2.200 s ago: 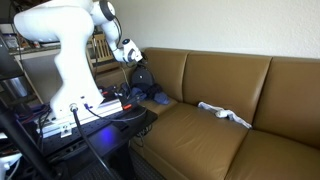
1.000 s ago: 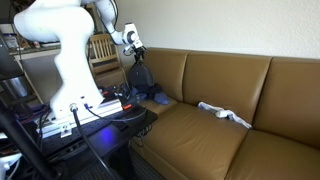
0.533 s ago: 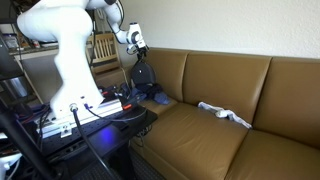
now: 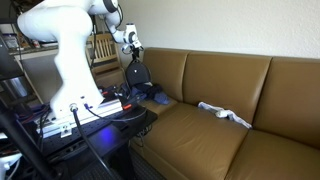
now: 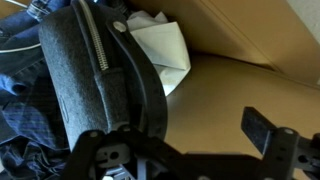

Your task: Move the black bag to the right then move it to the left

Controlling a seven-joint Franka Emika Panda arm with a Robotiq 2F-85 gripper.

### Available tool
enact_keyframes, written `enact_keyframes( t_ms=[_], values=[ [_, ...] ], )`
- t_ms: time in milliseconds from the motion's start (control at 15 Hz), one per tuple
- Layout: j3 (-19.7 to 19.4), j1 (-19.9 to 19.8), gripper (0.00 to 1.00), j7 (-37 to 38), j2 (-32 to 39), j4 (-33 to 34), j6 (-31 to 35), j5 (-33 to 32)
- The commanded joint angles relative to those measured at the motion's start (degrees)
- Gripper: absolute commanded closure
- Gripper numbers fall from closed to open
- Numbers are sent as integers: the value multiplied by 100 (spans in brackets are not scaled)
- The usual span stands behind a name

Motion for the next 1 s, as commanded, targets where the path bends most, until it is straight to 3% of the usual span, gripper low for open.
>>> enact_keyframes(
  t_ms=[0,133,333,667,867,933],
  values=[
    [-7,-51,0,-157,627,641,-594,-291],
    [17,-55,0,-134,1017,881,-447,-343],
    [-114,42,0,194,1691,1525,459,-280],
    [-670,308,0,355,2673,2600,1378,-451],
    [-1042,428,0,327,3006,2914,1615,-434],
    [-1143,488,0,358,2855,2678,1774,-438]
  ],
)
